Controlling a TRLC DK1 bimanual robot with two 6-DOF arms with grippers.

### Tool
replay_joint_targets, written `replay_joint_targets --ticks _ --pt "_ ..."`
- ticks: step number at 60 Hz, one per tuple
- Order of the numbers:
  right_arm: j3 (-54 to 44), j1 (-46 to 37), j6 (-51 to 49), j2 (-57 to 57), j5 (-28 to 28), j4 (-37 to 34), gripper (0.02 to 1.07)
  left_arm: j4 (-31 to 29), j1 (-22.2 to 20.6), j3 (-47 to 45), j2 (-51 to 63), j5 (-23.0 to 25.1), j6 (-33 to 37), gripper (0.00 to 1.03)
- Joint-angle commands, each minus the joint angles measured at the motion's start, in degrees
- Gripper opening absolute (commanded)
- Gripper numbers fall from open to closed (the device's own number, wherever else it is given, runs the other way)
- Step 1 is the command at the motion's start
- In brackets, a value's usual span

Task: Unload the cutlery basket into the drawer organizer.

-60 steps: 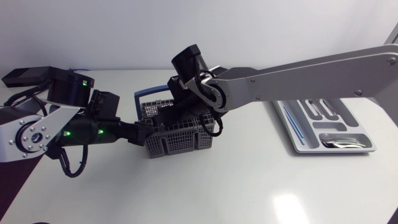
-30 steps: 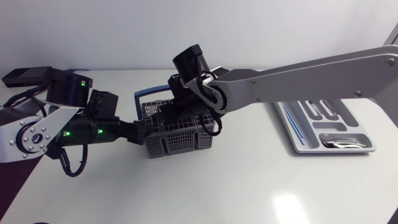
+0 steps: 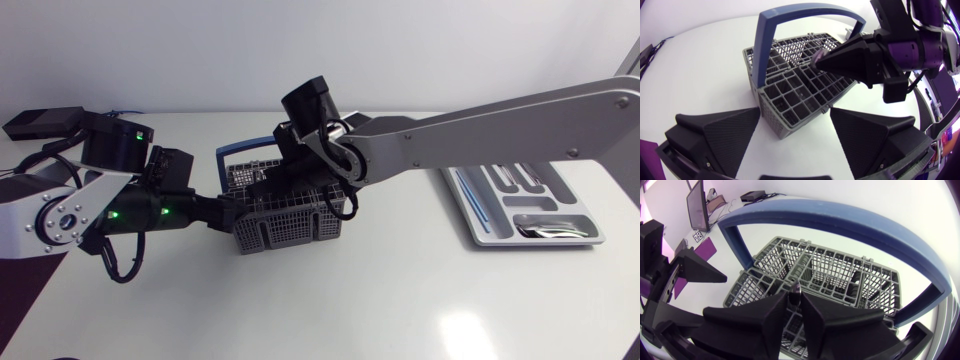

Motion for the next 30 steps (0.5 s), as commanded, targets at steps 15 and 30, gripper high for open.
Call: replay_joint_targets --ticks 15,30 --pt "-2.06 -0.93 1.16 0.06 -1.07 1.96 0.08 0.72 -0.06 -1.41 0.57 0.69 0.65 0.98" --pt "-2.33 -0.75 1.16 -1.26 -2.21 1.87 0.08 0.46 -0.32 -1.49 0.04 0.69 0.56 0.98"
